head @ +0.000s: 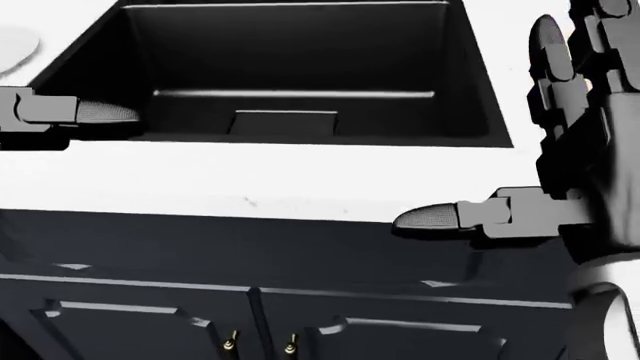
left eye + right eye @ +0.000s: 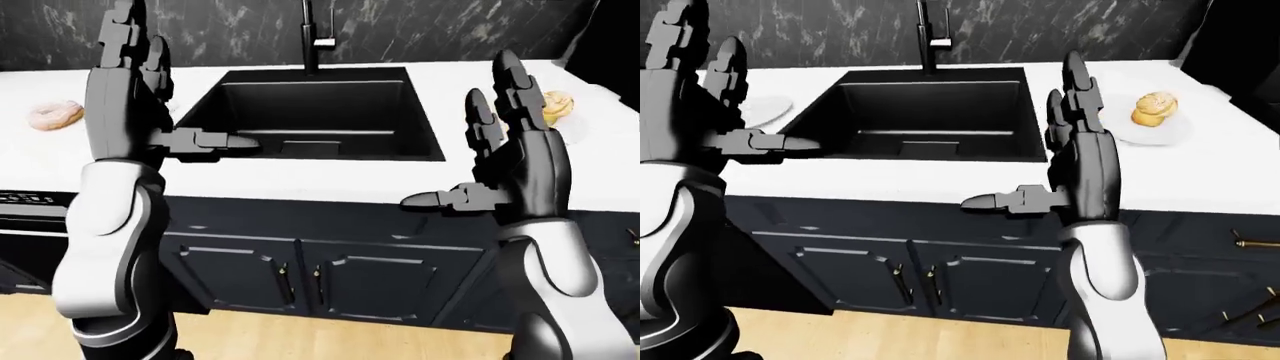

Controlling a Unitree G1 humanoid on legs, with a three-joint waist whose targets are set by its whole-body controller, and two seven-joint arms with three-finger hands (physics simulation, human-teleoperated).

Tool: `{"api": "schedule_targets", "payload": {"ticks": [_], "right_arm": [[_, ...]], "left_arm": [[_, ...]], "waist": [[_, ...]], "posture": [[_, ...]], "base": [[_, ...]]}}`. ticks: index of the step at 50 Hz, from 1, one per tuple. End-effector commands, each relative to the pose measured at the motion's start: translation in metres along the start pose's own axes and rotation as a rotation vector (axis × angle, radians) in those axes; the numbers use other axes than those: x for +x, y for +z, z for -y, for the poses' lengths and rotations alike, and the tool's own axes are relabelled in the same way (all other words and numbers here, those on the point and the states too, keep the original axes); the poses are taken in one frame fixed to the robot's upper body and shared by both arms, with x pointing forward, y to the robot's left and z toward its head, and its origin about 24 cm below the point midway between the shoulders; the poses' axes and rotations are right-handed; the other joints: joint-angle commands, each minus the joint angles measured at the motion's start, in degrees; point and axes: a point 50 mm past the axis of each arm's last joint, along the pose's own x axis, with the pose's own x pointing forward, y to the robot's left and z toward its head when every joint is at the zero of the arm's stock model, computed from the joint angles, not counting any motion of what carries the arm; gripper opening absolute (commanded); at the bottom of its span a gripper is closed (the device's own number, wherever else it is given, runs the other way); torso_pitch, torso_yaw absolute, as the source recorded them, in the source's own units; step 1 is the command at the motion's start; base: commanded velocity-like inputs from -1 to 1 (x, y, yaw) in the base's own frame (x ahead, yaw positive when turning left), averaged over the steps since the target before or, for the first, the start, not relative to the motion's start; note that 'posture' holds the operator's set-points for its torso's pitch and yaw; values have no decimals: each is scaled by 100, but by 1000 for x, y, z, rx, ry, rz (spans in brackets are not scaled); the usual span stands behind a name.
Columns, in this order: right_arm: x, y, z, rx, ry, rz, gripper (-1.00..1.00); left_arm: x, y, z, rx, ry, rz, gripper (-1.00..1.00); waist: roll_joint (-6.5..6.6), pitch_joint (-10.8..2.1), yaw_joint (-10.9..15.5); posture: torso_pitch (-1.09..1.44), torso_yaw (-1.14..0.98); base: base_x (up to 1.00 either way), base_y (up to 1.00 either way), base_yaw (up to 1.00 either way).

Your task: Place the pastries on the plates.

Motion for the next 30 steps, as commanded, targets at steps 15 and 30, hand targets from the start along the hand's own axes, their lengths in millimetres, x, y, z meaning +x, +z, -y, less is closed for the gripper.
{"api": "schedule_targets", "payload": {"ticks": [15, 30], "right_arm": [[2, 21, 3, -35, -21, 100, 100], [2, 20, 2, -37, -17, 102, 100]], "left_arm": [[0, 16, 1, 2, -4, 89, 100], [0, 17, 0, 9, -3, 88, 100]], "waist": [[-702, -185, -90], [-240, -98, -20]], "posture": [[0, 0], [0, 0]], "base": [[18, 68, 0], [18, 69, 0]]}}
